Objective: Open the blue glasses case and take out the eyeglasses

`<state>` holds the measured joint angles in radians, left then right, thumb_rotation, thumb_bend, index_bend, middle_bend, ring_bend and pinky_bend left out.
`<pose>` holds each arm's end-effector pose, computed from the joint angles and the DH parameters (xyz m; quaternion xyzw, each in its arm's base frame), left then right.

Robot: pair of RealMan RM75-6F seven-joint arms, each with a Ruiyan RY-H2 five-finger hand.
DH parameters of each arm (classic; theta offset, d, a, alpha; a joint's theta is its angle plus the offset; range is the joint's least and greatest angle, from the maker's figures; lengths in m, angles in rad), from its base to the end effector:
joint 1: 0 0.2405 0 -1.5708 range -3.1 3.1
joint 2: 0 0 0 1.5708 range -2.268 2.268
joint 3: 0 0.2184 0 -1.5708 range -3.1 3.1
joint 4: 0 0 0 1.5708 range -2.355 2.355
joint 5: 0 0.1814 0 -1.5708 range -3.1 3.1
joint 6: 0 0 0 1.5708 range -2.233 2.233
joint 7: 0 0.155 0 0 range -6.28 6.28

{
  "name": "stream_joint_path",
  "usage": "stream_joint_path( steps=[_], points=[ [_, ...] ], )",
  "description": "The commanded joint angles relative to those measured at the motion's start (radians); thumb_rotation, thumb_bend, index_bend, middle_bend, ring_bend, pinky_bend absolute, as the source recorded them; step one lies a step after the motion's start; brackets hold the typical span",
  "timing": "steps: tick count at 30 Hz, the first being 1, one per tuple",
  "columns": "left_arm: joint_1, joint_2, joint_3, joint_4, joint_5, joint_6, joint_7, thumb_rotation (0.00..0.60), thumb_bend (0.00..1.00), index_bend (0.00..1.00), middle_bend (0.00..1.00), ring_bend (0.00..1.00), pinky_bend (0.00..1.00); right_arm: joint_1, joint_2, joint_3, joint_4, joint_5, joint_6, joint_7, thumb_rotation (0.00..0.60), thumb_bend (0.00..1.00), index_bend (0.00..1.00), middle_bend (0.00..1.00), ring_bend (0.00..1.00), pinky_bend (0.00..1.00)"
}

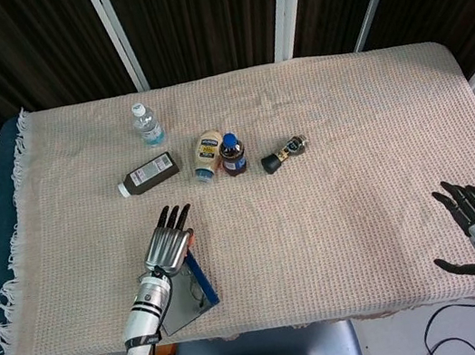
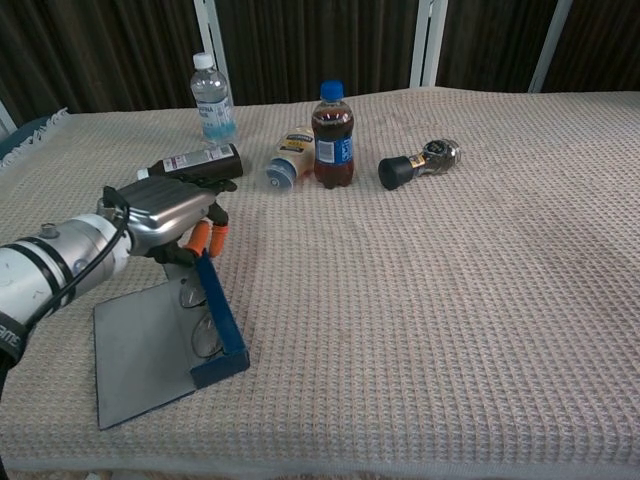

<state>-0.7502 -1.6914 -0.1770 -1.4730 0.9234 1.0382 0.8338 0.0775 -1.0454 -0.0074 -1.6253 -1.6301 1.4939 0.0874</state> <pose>-0.1136 0.3096 -0.0251 -0.7797 -0.2971 -0.2686 0.4813 -0.2564 -0.1732 0.1726 0.6338 -0.3861 0.3996 0.5380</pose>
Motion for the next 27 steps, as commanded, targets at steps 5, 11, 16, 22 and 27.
stream_joint_path(
  steps=[5, 11, 16, 22, 27],
  points=[
    [0.031, 0.095, 0.041, -0.079, -0.062, 0.044, 0.047, 0.600, 0.85, 0.54, 0.00, 0.00, 0.00, -0.001, -0.004, -0.001, -0.001, -0.003, 0.001, -0.007, 0.600, 0.19, 0.00, 0.00, 0.00, 0.00],
    [0.045, 0.182, 0.078, -0.169, -0.136, 0.047, 0.083, 0.600, 0.85, 0.54, 0.00, 0.00, 0.00, -0.001, -0.009, 0.000, -0.002, -0.003, 0.002, -0.016, 0.600, 0.19, 0.00, 0.00, 0.00, 0.00],
    [0.054, 0.246, 0.109, -0.236, -0.181, 0.050, 0.088, 0.600, 0.85, 0.54, 0.00, 0.00, 0.00, -0.002, -0.013, 0.000, -0.003, -0.003, 0.001, -0.028, 0.600, 0.19, 0.00, 0.00, 0.00, 0.00],
    [0.059, 0.290, 0.154, -0.301, -0.197, 0.077, 0.114, 0.600, 0.86, 0.54, 0.00, 0.00, 0.00, -0.001, -0.019, 0.001, -0.005, -0.001, -0.002, -0.042, 0.600, 0.19, 0.00, 0.00, 0.00, 0.00],
    [0.053, 0.327, 0.181, -0.367, -0.213, 0.075, 0.122, 0.600, 0.85, 0.53, 0.00, 0.00, 0.00, 0.000, -0.022, 0.001, -0.007, 0.001, -0.005, -0.049, 0.600, 0.19, 0.00, 0.00, 0.00, 0.00]
  ],
)
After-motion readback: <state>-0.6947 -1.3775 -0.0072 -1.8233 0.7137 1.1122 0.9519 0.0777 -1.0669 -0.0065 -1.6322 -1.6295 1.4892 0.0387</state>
